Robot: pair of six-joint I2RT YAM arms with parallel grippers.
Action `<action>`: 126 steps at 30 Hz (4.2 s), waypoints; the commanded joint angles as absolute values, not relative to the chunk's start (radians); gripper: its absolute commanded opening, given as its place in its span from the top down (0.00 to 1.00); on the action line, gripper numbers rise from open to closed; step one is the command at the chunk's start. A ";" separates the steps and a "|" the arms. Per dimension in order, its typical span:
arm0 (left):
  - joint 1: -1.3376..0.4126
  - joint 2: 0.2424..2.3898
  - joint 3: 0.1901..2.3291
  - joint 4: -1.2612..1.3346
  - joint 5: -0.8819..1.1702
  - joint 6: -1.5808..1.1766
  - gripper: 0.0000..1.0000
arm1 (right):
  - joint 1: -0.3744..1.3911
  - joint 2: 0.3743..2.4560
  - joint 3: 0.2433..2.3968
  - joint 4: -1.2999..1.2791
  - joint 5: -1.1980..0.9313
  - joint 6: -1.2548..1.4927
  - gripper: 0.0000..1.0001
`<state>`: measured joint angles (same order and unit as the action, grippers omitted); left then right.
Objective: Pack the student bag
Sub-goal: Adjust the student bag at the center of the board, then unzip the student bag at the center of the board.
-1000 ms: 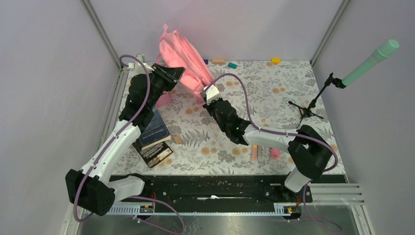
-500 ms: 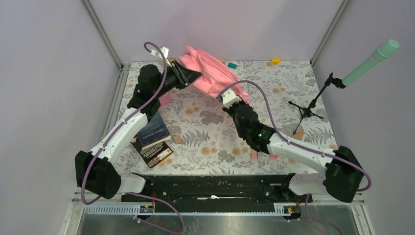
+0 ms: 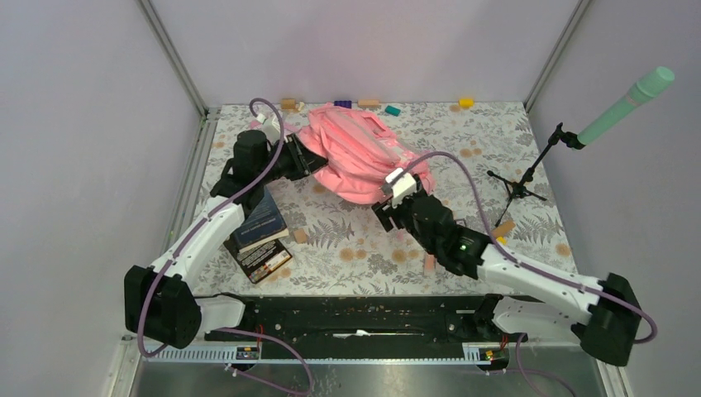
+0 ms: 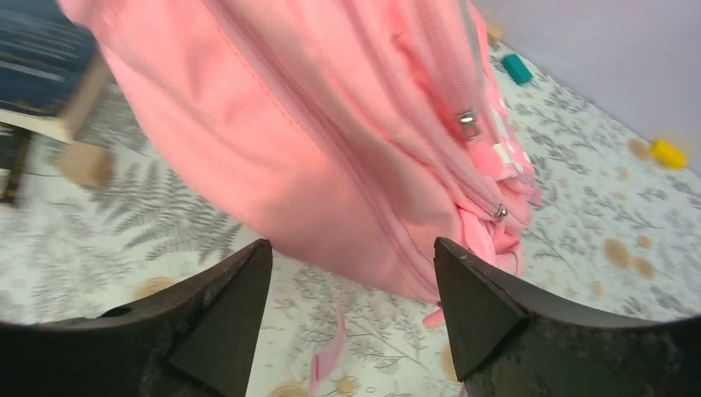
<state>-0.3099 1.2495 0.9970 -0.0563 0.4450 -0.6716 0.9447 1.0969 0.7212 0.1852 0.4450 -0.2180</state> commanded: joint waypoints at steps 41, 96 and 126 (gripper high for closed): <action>-0.106 1.224 0.988 -0.233 0.732 -0.477 1.00 | 0.645 1.244 0.331 0.672 -0.009 0.481 0.34; -0.085 1.233 0.955 -0.190 0.720 -0.524 1.00 | 0.790 1.277 0.434 0.403 0.199 0.309 1.00; -0.078 1.242 0.943 -0.175 0.722 -0.541 1.00 | 0.898 1.253 0.640 0.160 0.161 0.374 1.00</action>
<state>-0.0826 1.2610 0.9394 -0.2821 0.6891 -0.5510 0.8700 1.2842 0.5735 0.1463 0.1902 0.3515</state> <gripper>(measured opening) 0.240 0.226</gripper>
